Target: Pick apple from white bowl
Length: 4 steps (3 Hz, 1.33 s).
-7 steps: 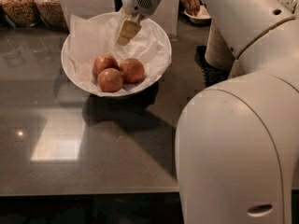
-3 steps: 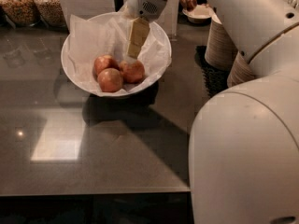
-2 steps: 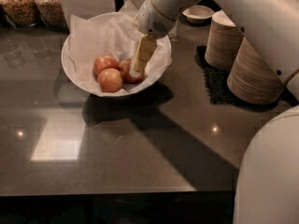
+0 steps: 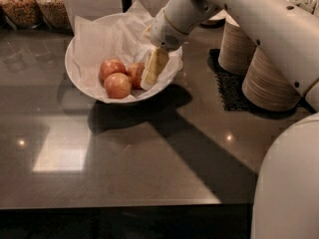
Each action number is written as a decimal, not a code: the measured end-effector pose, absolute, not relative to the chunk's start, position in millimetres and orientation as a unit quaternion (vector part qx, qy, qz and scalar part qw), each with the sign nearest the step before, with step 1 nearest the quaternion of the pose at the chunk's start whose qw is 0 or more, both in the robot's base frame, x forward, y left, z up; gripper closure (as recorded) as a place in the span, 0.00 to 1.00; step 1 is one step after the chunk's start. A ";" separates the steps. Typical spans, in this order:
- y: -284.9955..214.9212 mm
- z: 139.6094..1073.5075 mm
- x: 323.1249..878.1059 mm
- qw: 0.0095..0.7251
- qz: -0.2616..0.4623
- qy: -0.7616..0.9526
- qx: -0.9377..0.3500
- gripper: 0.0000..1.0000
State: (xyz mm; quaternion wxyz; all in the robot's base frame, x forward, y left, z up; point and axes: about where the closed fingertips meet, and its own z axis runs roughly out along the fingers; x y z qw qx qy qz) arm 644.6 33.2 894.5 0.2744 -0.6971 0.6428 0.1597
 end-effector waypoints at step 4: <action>47.6 860.4 664.3 0.271 0.192 0.641 -0.692 0.31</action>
Offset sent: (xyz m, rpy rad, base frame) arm 0.0390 0.0193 -0.0571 0.0650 0.0822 0.0084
